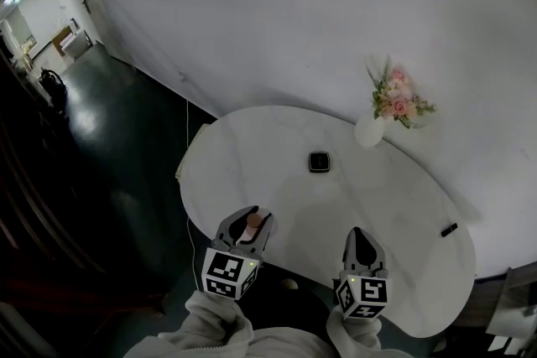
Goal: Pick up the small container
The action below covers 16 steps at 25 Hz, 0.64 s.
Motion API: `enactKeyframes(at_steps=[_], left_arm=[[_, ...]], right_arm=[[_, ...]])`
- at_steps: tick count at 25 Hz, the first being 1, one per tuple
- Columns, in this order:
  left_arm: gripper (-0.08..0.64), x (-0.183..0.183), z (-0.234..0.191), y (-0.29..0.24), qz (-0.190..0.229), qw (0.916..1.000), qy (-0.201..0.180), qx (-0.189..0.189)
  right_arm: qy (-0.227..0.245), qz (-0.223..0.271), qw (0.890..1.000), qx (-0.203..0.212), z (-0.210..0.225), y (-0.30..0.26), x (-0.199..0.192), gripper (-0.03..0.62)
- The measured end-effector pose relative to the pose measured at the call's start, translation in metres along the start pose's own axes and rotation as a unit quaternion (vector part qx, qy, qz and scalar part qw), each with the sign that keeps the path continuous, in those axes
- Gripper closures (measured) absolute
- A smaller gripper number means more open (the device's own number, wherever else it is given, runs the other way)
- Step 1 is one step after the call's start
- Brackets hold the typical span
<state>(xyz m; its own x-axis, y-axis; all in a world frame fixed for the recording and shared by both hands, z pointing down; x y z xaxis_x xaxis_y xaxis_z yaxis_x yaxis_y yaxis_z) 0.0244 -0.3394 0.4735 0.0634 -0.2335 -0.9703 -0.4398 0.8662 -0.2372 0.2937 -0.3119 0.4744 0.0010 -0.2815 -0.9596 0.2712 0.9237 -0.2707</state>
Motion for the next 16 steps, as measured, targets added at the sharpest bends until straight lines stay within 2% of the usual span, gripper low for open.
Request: enactKeyframes(at_steps=[16], left_arm=[[0.437, -0.007, -0.011, 0.002, -0.002, 0.9999, 0.007, 0.010]], right_arm=[[-0.005, -0.006, 1.000, 0.015, -0.012, -0.007, -0.004, 0.543]])
Point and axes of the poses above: the fingertips, and each gripper's own axes: y backward along the fingers, z to its right, x out of its top, the point moved 9 cm from there along y, backward along the fingers, and after that the axes turned 1 degree about x, right-handed, at the moved point
